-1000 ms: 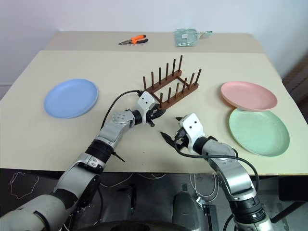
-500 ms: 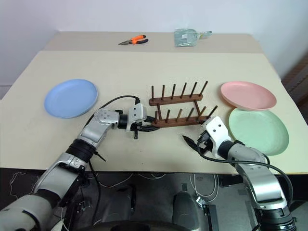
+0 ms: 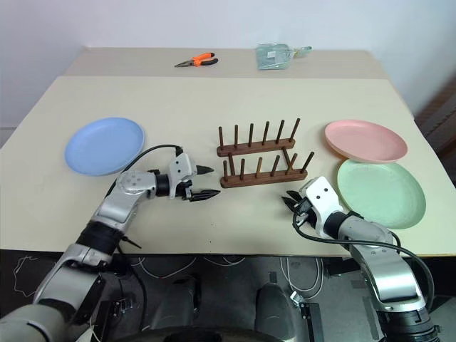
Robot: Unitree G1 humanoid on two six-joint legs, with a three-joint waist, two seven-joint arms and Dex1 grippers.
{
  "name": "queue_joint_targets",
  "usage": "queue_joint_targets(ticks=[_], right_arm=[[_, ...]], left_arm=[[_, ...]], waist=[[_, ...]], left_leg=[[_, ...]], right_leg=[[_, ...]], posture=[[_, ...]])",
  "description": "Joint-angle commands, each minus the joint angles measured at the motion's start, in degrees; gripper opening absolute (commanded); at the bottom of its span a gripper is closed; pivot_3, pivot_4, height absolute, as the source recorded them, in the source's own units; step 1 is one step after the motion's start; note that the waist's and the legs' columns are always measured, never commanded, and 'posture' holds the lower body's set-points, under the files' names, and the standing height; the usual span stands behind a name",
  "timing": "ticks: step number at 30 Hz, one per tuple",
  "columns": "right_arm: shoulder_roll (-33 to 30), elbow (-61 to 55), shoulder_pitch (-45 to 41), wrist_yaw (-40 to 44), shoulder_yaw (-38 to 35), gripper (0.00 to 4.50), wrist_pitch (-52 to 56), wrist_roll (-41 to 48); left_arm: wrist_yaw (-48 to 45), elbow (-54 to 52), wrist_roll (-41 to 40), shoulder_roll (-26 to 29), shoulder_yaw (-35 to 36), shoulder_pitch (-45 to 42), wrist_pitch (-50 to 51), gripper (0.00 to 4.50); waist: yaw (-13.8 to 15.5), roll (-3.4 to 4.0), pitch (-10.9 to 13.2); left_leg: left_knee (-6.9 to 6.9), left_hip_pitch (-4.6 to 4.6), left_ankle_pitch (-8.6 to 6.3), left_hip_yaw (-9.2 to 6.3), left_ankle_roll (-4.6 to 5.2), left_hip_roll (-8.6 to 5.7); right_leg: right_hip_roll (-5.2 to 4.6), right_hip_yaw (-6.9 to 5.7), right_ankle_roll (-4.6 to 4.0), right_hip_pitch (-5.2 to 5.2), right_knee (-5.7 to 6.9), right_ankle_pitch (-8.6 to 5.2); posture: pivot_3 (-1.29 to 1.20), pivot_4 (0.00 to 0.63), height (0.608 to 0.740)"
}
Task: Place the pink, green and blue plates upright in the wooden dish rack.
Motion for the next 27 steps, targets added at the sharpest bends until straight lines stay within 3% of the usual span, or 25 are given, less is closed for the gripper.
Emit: queue_joint_targets(ticks=[1, 5, 9, 11, 19, 26, 27], right_arm=[[-0.6, 1.2, -1.2, -0.4, -0.2, 0.00, -0.4, -0.9], [-0.6, 5.1, -3.1, -2.3, 0.3, 0.00, -1.3, -3.8], [-0.7, 10.0, -6.8, -5.7, 2.0, 0.00, -3.0, -8.8], [-0.1, 12.5, -9.0, -7.5, 2.3, 0.00, -3.1, -10.4], [3.5, 21.2, -18.3, -11.9, 4.9, 0.00, -5.4, -14.0], [5.8, 27.7, -25.3, -12.4, 5.5, 0.00, -7.8, -14.4], [5.6, 27.2, -25.1, -11.7, 5.0, 0.24, -7.6, -13.8]], left_arm=[[-3.6, -12.2, -4.2, 4.3, -0.1, 5.8, 10.6, 1.83], [-1.3, -21.7, -4.8, 4.2, -3.1, 9.1, 17.8, 0.02], [17.1, -18.1, 1.1, -8.2, -3.7, 6.2, 22.2, 0.02], [21.8, -16.3, 4.1, -11.1, -4.7, 5.9, 22.8, 0.02], [36.0, -4.1, 9.1, -15.7, -2.3, 1.1, 20.9, 0.02], [36.5, 1.7, 8.2, -15.9, -1.4, -3.2, 16.8, 0.02], [36.3, 1.6, 8.2, -15.9, -1.5, -3.2, 16.5, 0.00]], waist=[[-0.1, 0.01, 0.0], [0.3, 0.02, 0.0], [0.6, -0.02, 0.0], [0.2, -0.05, 0.0], [-0.3, 0.01, 0.0], [-1.3, 0.03, 0.0], [-1.2, 0.03, 0.0]], left_leg=[[-0.02, 0.00, 0.00, 0.00, 0.00, 0.00], [-0.02, 0.01, 0.00, 0.00, 0.01, 0.00], [0.18, 0.04, 0.11, -0.02, 0.19, -0.09], [0.58, -0.06, 0.10, -0.10, 0.29, -0.11], [0.75, 0.09, 0.30, -0.16, 0.39, -0.11], [0.63, 0.05, 0.42, -0.17, 0.35, -0.12], [0.63, 0.06, 0.43, -0.18, 0.35, -0.11]], right_leg=[[0.00, 0.01, 0.00, -0.01, 0.00, 0.00], [0.00, 0.00, 0.00, 0.02, 0.00, -0.01], [-0.01, 0.01, -0.30, 0.08, -0.18, -0.06], [-0.01, 0.01, -0.37, 0.15, -0.19, 0.05], [0.01, 0.05, -0.31, 0.23, -0.09, 0.41], [0.02, 0.04, -0.24, 0.17, -0.09, 0.53], [0.03, 0.04, -0.23, 0.16, -0.09, 0.54]], posture=[[0.00, 0.150, 0.740], [0.00, 0.150, 0.740], [0.00, 0.150, 0.740], [0.00, 0.150, 0.740], [0.00, 0.150, 0.740], [0.00, 0.150, 0.740], [0.00, 0.150, 0.740]])
